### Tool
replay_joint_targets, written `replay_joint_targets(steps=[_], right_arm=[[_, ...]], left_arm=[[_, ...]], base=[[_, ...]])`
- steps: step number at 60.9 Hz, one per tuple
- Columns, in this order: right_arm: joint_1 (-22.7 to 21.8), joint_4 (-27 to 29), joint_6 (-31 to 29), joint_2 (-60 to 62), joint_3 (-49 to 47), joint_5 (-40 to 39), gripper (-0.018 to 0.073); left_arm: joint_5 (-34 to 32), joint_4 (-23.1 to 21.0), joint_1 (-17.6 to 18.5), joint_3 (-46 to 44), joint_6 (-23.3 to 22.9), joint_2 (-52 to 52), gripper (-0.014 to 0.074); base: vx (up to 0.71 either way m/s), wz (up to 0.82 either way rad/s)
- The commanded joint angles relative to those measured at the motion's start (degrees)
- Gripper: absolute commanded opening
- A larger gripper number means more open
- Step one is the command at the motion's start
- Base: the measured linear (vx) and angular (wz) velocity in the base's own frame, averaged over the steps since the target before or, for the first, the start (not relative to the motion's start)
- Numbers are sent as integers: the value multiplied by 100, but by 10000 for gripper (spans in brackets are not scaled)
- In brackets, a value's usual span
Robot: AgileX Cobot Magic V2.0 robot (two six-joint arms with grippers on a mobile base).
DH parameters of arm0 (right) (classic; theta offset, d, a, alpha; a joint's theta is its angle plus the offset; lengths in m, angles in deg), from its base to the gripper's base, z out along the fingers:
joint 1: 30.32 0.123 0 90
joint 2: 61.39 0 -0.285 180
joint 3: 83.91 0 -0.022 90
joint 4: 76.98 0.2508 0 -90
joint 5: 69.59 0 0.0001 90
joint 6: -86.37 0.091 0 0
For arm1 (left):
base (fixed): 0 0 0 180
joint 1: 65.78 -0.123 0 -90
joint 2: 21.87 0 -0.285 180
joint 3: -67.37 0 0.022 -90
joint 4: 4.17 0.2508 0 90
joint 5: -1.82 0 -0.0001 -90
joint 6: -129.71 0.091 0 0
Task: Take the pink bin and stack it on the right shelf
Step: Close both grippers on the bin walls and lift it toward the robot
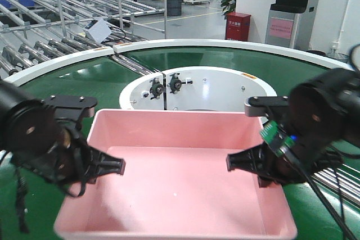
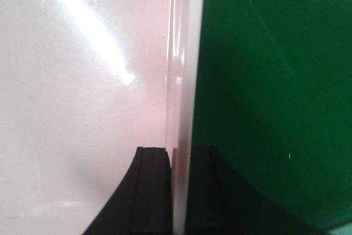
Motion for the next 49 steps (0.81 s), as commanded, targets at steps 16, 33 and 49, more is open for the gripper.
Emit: replay_joint_targets(steps=[16, 33, 49], right_arm=[[766, -469, 743, 1710, 1507, -614, -9], [755, -482, 804, 1890, 1814, -607, -9], [755, -482, 797, 1890, 1814, -588, -9]], left_arm=[[-693, 607, 1041, 1611, -1426, 1872, -6], [-694, 704, 1149, 1947, -1646, 2086, -6], [-653, 699, 1149, 1947, -1646, 2086, -6]], base=[[0, 0], [0, 0], [0, 0]])
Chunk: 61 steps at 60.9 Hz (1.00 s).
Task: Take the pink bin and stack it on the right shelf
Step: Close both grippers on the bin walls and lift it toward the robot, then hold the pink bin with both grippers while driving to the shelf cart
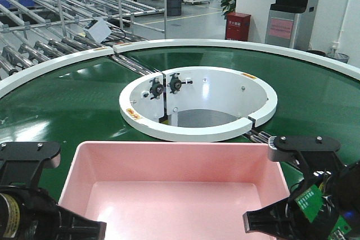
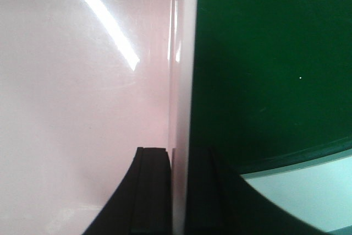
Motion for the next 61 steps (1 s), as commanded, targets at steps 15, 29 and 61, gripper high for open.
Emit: replay_joint_targets(steps=[15, 29, 61], right_arm=[[-15, -298, -40, 190, -161, -261, -9], [-15, -298, -40, 190, -161, -261, -9], [-15, -282, -40, 190, -161, -262, -9]], left_arm=[[-354, 158, 40, -181, -21, 187, -6], [-354, 158, 40, -181, -21, 187, -6], [-355, 152, 40, -181, -21, 187, -6]], base=[[0, 0], [0, 0], [-3, 2]])
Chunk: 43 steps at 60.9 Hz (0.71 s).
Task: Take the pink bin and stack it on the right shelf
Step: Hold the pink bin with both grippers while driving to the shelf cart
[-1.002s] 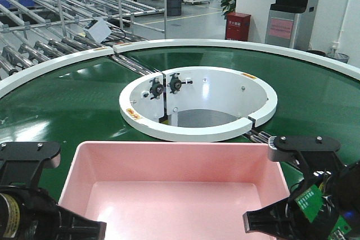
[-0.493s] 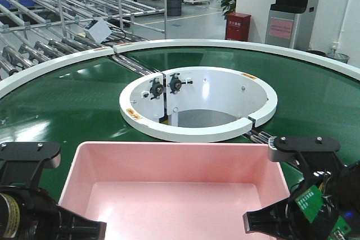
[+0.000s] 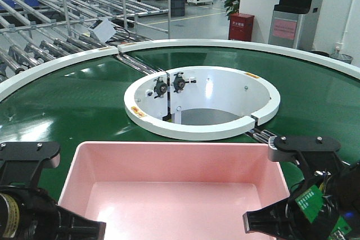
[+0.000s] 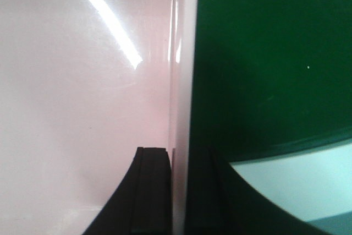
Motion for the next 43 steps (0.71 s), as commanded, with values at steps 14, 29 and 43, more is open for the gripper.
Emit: replay_joint_targets(steps=[14, 29, 43], right_arm=[[-15, -288, -40, 174, -171, -255, -9], [-15, -288, -40, 174, -171, -255, -9], [-15, -288, -40, 174, -171, -255, -9]], left_arm=[[-354, 152, 40, -181, -21, 187, -6], [-354, 152, 40, -181, -21, 187, -6], [-354, 152, 40, -181, -21, 187, -6]], base=[[-9, -19], [-12, -44], [-15, -49]])
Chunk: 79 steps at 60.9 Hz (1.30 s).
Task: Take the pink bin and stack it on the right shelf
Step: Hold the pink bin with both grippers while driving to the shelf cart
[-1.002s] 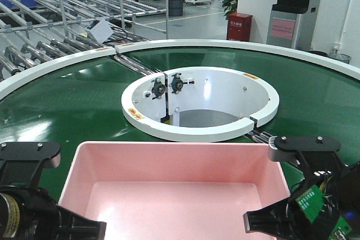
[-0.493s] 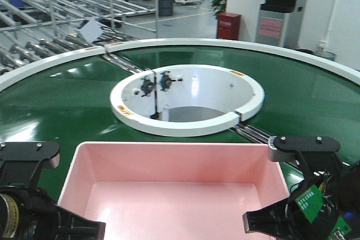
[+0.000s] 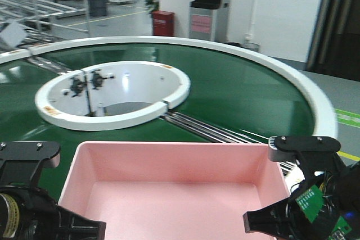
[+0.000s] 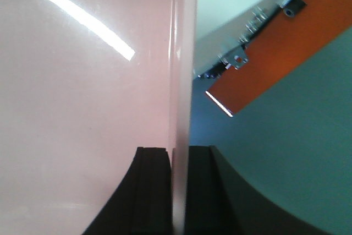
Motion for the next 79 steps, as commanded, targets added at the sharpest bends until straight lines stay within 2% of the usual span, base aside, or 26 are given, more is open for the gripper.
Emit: replay_joint_targets(steps=[1, 44, 79], right_arm=[[-15, -293, -40, 174, -171, -256, -9], [-15, -293, -40, 174, -171, -256, -9], [-15, -290, -61, 174, -171, -230, -9]], left_arm=[[-357, 152, 40, -181, -21, 185, -6], [-357, 146, 40, -181, -21, 185, -6], [-321, 147, 40, -181, -21, 185, -6]], base=[[-16, -51], [-16, -60], [-6, -86]])
